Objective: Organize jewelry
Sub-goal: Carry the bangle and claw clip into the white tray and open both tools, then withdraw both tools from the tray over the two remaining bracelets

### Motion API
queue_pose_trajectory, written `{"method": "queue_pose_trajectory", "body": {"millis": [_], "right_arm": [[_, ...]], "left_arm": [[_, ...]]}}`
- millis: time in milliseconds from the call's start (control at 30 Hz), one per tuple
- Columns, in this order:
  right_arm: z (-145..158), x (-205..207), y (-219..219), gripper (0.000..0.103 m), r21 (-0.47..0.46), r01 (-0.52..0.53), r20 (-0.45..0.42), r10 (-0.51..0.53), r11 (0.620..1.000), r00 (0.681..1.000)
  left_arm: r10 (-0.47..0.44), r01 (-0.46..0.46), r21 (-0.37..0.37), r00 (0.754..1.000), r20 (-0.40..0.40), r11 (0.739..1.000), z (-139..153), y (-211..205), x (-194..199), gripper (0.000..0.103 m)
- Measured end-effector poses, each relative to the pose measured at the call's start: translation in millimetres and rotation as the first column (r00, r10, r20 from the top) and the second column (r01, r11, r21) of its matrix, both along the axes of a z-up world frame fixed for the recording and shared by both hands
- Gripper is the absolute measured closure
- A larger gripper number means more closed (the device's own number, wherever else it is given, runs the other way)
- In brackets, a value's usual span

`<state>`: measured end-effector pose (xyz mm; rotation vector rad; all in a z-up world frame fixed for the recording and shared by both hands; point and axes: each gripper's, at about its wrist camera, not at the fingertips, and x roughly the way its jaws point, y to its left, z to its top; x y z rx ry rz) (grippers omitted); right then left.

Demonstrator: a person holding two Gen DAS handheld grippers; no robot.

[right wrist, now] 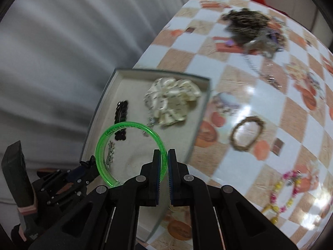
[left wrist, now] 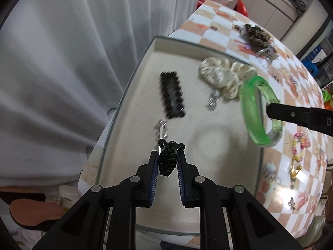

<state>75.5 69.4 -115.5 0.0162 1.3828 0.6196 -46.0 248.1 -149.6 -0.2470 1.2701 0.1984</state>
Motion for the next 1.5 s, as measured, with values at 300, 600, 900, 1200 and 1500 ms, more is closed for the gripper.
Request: {"method": "queue_pose_trajectory", "body": {"millis": [300,600,900,1200,1500], "right_arm": [[-37,-8,46,0.096,-0.07,-0.094,-0.043,0.091,0.993,0.995],[-63,-13,66,0.096,-0.136,-0.127,-0.065,0.12,0.982,0.991],[-62,-11,67,0.093,-0.135,-0.133,-0.069,0.125,0.982,0.99],[-50,6,50,0.061,-0.02,-0.085,-0.112,0.082,0.996,0.99],[-6,16,33,0.051,0.11,-0.035,-0.057,0.041,0.993,0.998]], "left_arm": [[0.005,-0.003,0.025,0.999,-0.05,1.0,-22,4,-6,0.08],[0.001,0.003,0.048,0.996,-0.086,0.999,-38,3,-4,0.08],[-0.004,0.014,0.08,0.993,-0.119,0.997,-41,-3,4,0.079],[0.006,0.007,0.092,0.99,-0.138,0.996,-37,-8,4,0.079],[-0.023,0.034,0.137,0.997,-0.077,0.99,-13,-18,10,0.002]]}}
